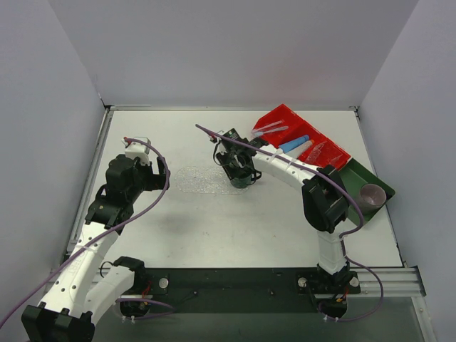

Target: Prepare toiletry sets of a toothbrush and toothpaste on the tray

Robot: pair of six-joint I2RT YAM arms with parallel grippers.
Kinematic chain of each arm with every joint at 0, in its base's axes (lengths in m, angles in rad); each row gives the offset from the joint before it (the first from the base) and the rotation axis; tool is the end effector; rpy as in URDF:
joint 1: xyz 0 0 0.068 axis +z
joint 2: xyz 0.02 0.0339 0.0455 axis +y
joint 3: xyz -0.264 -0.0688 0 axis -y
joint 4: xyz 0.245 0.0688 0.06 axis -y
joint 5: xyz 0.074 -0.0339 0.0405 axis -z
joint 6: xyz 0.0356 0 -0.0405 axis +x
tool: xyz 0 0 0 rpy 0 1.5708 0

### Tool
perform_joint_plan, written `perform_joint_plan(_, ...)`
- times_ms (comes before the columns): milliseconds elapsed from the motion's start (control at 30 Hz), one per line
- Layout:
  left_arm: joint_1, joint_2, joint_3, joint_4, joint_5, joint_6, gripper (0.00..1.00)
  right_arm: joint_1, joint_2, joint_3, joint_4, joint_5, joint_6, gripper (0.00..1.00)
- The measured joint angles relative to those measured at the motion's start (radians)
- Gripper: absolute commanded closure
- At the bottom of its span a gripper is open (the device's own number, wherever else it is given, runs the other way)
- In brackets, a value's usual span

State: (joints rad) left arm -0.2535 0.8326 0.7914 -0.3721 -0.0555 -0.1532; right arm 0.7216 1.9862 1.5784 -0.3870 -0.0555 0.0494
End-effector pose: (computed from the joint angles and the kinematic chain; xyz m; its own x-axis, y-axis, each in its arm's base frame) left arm 0.1844 -0.0457 0.3146 -0.4150 -0.0499 -0.9085 0.1395 0.9832 -0.1177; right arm 0.3380 0.3000 0.2348 -0.5692 -0.4352 -0.6976 -0.6614 0.7463 0.0741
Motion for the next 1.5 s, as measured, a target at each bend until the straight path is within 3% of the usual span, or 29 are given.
perform_joint_plan(433,0.000,-0.004,0.000,0.000,-0.024,0.000,0.03,0.000,-0.035,-0.064,0.035,0.003,0.023,0.44)
perform_joint_plan(633,0.000,-0.010,0.000,0.000,-0.037,-0.001,0.03,-0.002,-0.129,-0.095,0.055,-0.021,0.044,0.41)
perform_joint_plan(900,0.000,-0.011,0.000,-0.002,-0.053,-0.002,0.03,-0.063,-0.369,-0.197,0.078,-0.085,0.092,0.41)
perform_joint_plan(1200,0.000,-0.071,0.000,0.002,-0.088,-0.016,0.03,-0.360,-0.678,-0.397,0.076,-0.133,0.164,0.42)
perform_joint_plan(1500,0.000,-0.069,-0.002,0.002,-0.090,-0.019,0.03,-0.713,-0.745,-0.421,0.053,-0.180,0.198,0.44)
